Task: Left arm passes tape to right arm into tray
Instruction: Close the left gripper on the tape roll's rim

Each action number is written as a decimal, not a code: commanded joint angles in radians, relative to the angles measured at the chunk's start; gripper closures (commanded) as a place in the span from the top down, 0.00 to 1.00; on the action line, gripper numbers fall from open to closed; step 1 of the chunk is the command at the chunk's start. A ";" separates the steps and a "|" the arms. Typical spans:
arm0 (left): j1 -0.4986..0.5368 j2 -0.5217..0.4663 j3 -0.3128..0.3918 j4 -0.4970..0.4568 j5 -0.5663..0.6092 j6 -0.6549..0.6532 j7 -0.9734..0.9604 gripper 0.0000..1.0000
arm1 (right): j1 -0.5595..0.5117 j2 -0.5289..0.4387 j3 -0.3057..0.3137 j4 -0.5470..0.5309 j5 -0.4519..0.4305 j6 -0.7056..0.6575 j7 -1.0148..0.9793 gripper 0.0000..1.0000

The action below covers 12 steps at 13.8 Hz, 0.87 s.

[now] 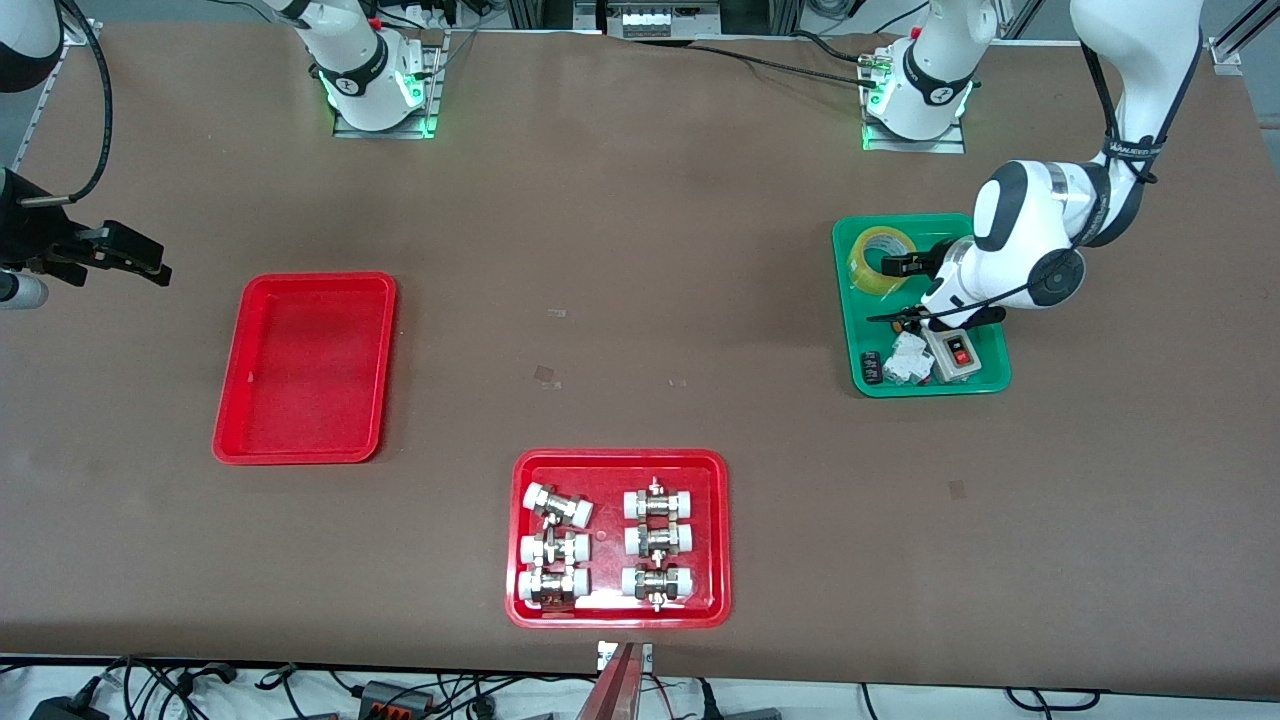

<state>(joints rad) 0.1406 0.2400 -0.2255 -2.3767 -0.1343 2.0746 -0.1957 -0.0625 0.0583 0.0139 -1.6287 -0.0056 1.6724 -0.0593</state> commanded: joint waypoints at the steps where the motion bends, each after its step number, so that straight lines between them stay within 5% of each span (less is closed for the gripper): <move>1: 0.008 0.005 -0.006 -0.027 -0.019 0.027 0.001 1.00 | -0.008 -0.011 0.009 -0.005 0.003 0.015 -0.011 1.00; 6: 0.008 0.038 -0.008 -0.035 -0.019 0.016 0.042 0.64 | 0.001 -0.012 0.009 -0.007 -0.001 0.009 -0.011 1.00; 10: 0.008 0.036 -0.008 -0.026 -0.019 0.003 0.065 0.15 | -0.003 -0.009 0.008 -0.004 0.001 -0.008 -0.013 1.00; 12: 0.016 0.036 -0.008 -0.018 -0.018 -0.007 0.067 0.06 | -0.003 -0.011 0.008 -0.003 0.001 -0.008 -0.013 1.00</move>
<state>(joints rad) 0.1464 0.2795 -0.2259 -2.4013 -0.1343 2.0831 -0.1625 -0.0611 0.0583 0.0192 -1.6290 -0.0059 1.6741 -0.0593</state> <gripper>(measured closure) 0.767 0.000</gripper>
